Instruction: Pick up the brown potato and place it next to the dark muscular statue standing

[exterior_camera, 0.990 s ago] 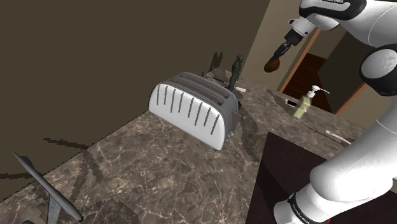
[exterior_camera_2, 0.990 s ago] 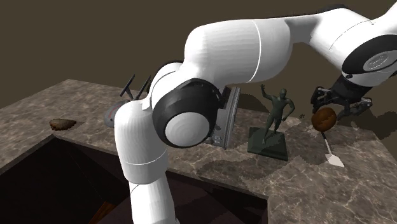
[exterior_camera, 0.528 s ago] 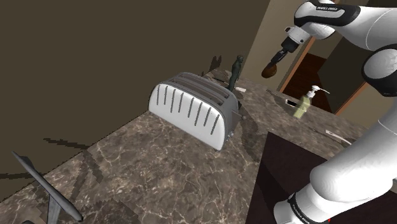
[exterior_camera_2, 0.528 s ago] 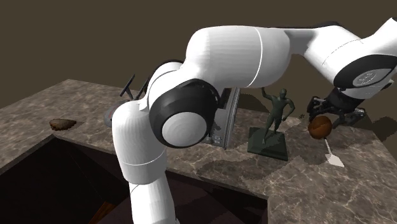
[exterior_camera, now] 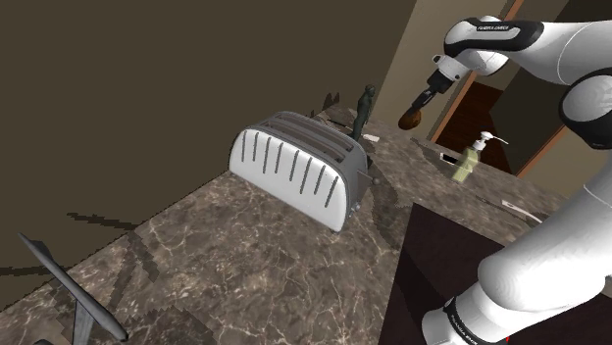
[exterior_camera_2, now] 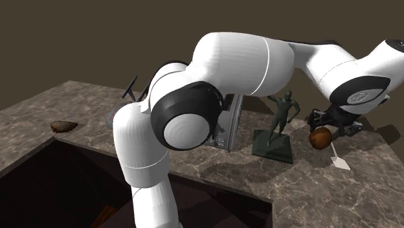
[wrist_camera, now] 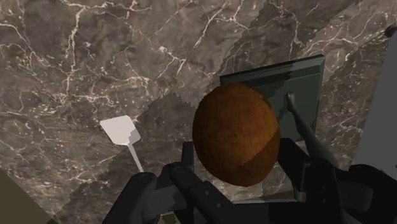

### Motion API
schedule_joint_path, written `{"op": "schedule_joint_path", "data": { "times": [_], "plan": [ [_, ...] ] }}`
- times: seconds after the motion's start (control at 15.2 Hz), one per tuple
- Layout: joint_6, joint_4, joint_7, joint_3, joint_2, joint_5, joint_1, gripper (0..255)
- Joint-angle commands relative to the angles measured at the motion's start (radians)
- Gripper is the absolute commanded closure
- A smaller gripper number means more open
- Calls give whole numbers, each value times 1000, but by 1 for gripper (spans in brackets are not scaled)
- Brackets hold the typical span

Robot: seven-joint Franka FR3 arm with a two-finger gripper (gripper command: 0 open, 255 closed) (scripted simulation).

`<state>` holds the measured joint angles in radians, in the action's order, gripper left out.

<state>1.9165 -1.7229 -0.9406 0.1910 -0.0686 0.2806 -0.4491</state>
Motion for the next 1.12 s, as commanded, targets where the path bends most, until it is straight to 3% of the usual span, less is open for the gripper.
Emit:
{"op": "schedule_joint_path", "data": {
  "times": [0.0, 1.06],
  "plan": [
    [27, -27, -4, -2, 1, 2, 2, 255],
    [223, -194, -65, -8, -37, 39, 5, 255]
  ]
}}
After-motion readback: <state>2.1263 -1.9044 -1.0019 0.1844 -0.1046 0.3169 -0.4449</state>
